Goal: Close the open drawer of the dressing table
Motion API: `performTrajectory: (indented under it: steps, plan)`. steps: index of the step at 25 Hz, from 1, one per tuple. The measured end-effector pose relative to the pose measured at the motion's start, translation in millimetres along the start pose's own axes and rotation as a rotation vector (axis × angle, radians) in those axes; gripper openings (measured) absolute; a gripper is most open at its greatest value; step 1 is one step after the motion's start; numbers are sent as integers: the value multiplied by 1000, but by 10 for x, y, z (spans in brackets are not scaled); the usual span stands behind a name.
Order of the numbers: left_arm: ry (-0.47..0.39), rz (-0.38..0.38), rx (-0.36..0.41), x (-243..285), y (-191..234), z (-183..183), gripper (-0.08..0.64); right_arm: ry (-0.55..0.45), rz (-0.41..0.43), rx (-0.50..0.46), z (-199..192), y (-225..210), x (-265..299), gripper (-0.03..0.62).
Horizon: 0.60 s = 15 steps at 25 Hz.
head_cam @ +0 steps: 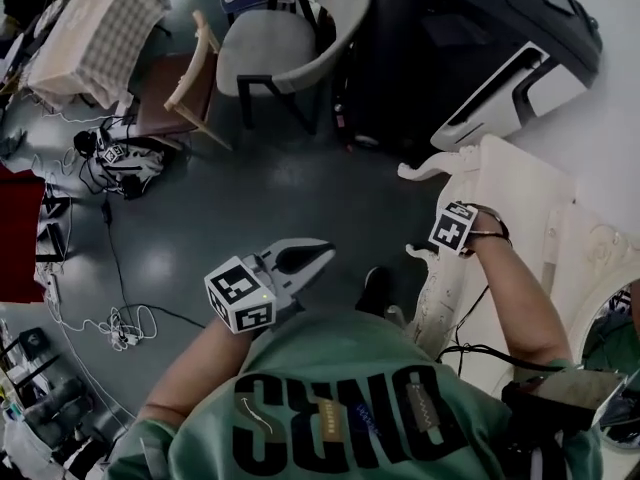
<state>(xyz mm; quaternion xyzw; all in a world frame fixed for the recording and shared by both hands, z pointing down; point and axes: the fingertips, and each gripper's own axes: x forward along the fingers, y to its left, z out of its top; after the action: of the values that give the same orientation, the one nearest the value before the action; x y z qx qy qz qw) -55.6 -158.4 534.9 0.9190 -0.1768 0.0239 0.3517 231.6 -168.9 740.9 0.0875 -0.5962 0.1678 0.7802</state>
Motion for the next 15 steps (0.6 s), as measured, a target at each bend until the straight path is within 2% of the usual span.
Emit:
performTrajectory:
  steps: [5,8,12,15]
  plan:
    - [-21,-34,62,-349,-50,409,8,-182,-4,204,119,251,-447,12]
    - [-12,-78,99,-585,-51,649,8,-324,-29,346,259,360,-859,12]
    - [45,-151,145,-753,-45,859,8,-504,-49,534,326,532,-1284,12]
    - [106,-209,173,-756,-65,925,8,-593,-63,679,207,710,-1408,12]
